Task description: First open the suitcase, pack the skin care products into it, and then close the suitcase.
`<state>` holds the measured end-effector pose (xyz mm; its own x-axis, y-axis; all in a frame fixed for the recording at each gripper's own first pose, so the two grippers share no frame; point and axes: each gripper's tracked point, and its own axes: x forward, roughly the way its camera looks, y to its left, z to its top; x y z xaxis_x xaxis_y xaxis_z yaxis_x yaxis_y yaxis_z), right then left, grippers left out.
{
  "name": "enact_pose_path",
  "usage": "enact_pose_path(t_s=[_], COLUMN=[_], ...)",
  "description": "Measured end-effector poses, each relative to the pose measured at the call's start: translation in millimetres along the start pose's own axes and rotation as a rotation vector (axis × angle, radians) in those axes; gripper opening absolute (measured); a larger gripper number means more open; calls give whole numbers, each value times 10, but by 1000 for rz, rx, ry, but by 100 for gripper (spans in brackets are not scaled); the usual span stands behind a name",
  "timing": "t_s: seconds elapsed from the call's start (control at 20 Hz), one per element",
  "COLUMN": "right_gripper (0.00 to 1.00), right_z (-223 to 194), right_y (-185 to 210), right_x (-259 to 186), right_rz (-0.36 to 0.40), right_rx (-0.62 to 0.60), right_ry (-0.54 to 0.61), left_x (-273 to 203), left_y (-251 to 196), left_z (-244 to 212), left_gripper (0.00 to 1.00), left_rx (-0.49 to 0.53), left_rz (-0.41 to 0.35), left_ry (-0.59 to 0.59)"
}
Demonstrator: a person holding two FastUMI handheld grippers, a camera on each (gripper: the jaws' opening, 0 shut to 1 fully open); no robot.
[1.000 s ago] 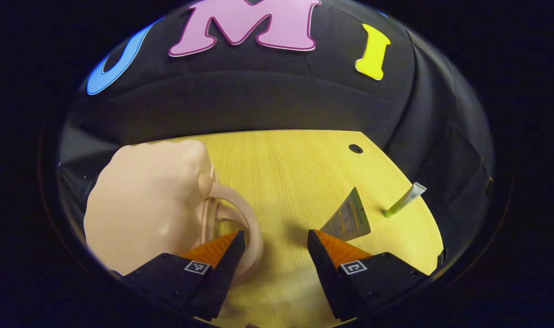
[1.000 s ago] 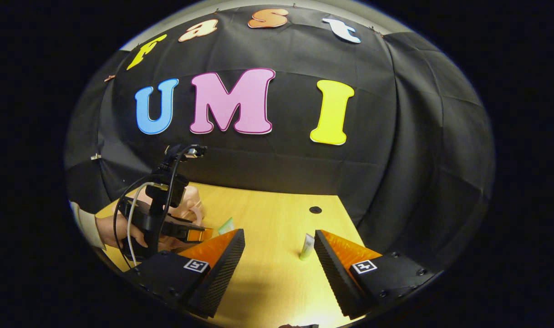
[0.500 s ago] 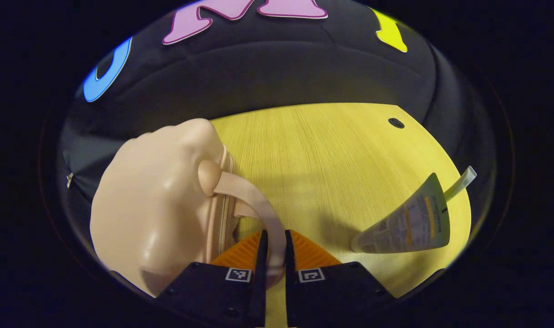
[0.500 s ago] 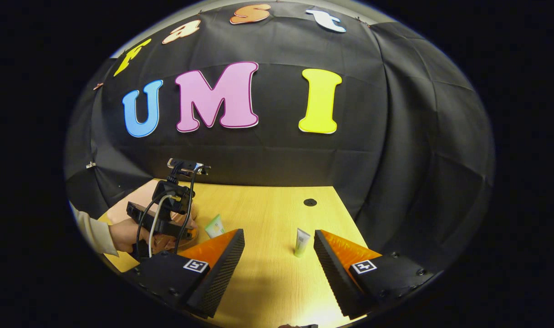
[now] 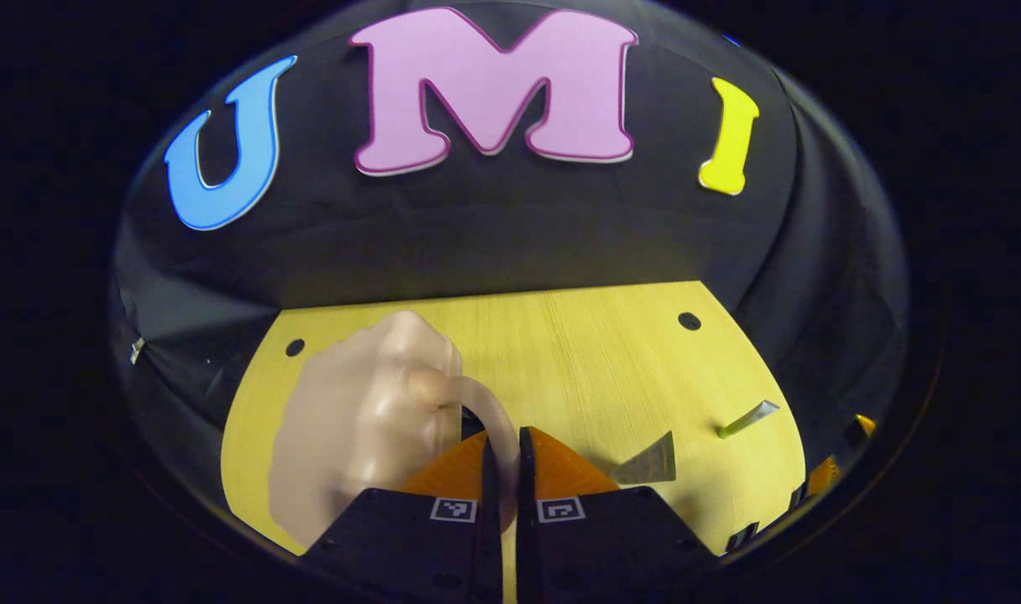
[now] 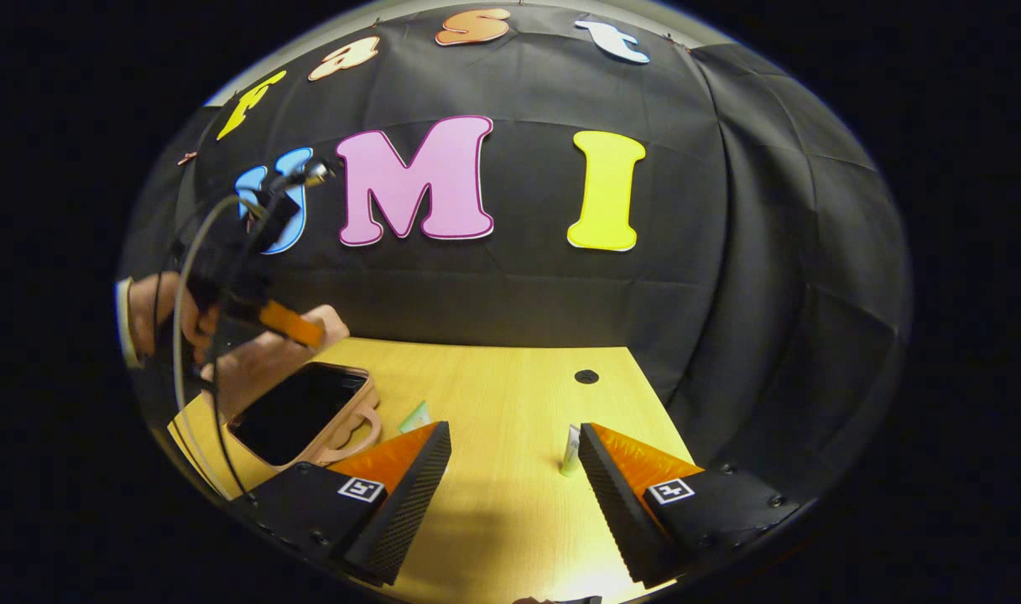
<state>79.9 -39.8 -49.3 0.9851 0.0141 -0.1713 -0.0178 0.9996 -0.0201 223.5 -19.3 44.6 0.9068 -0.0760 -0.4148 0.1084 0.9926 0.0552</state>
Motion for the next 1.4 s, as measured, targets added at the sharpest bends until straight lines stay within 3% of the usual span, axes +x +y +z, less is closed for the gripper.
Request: enact_pose_path(t_s=[0.15,0.3,0.4,0.55,0.6,0.7,0.85,1.0,1.1,1.2,1.25,1.3,1.4], right_gripper=[97,98,97,97,97,98,98,97,98,97,98,97,98], right_z=[17,39,53,-76,-148,-292,-482,-594,-587,-577,-576,-569,-494], right_y=[185,404,521,637,654,712,690,677,646,603,594,589,474], right_x=[11,-4,-11,13,39,81,137,170,197,201,201,198,175], right_rz=[10,20,9,-24,-43,-78,-141,-162,-177,-188,-180,-167,-172], right_rx=[3,1,-22,-32,-3,56,10,-18,-16,-15,-4,18,45], right_ry=[11,24,15,52,75,103,114,121,108,98,101,103,82], left_x=[-460,-736,-723,-457,-313,37,547,919,1071,1001,936,810,431], left_y=[976,2250,2977,3827,4080,4506,4958,5072,5076,5224,5209,5200,4999], left_z=[345,467,292,-86,-248,-607,-1162,-1544,-1674,-1710,-1594,-1437,-1013], left_gripper=[11,11,10,13,10,10,10,10,12,25,40,43,95], left_rx=[-26,20,-4,-92,-123,-197,-316,-315,-276,-226,-212,-202,-196], left_rz=[60,229,286,322,321,302,264,266,314,440,460,487,496], left_ry=[-72,-129,-124,-118,-105,-73,-15,53,69,94,66,12,-111])
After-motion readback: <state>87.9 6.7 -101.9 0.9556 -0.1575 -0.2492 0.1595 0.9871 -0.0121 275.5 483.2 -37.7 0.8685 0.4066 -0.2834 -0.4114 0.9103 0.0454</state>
